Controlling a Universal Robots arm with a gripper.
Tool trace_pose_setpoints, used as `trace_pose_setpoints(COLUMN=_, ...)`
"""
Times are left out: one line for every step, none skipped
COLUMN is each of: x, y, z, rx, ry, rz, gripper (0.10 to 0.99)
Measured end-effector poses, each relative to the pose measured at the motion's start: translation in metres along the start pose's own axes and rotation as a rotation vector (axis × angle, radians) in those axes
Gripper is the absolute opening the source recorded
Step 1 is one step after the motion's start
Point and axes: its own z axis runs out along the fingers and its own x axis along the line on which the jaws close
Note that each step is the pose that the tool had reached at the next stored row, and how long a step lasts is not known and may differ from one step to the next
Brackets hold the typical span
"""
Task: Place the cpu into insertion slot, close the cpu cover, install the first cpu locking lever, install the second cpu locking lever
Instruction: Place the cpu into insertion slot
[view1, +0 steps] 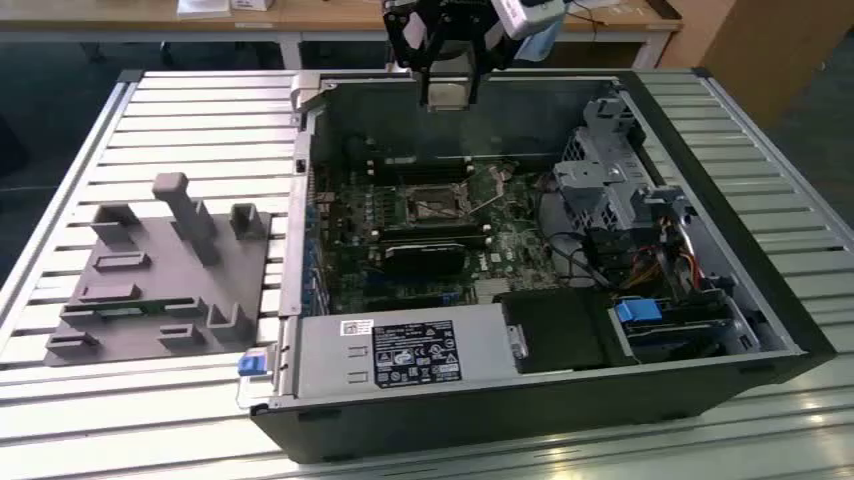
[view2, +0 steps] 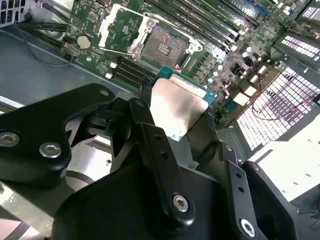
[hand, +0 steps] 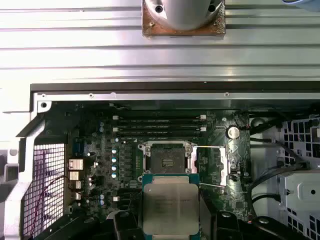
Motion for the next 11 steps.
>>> trace_pose_setpoints(x=0.0000, y=0.0000, z=0.0000, rx=0.000, ry=0.0000, rz=0.000, gripper=0.537)
trace_pose_setpoints(x=0.0000, y=0.0000, z=0.0000, rx=0.000, ry=0.0000, rz=0.000, gripper=0.537)
trace_pose_setpoints(x=0.0000, y=0.0000, z=0.0000, rx=0.000, ry=0.0000, rz=0.001, gripper=0.537)
trace_pose_setpoints(x=0.0000, y=0.0000, z=0.0000, rx=0.000, ry=-0.0001, rz=0.001, gripper=0.537)
trace_pose_setpoints(x=0.0000, y=0.0000, z=0.0000, rx=0.000, ry=-0.0001, rz=0.001, gripper=0.537)
trace_pose_setpoints(x=0.0000, y=0.0000, z=0.0000, rx=0.000, ry=-0.0002, rz=0.002, gripper=0.537)
trace_pose_setpoints(x=0.0000, y=0.0000, z=0.0000, rx=0.000, ry=-0.0002, rz=0.002, gripper=0.537)
trace_pose_setpoints(x=0.0000, y=0.0000, z=0.0000, rx=0.000, ry=-0.0003, rz=0.003, gripper=0.537)
trace_pose_setpoints(x=0.0000, y=0.0000, z=0.0000, rx=0.000, ry=-0.0003, rz=0.004, gripper=0.537)
trace_pose_setpoints(x=0.0000, y=0.0000, z=0.0000, rx=0.000, ry=-0.0005, rz=0.005, gripper=0.537)
trace_pose_setpoints(x=0.0000, y=0.0000, z=0.0000, rx=0.000, ry=-0.0006, rz=0.007, gripper=0.537)
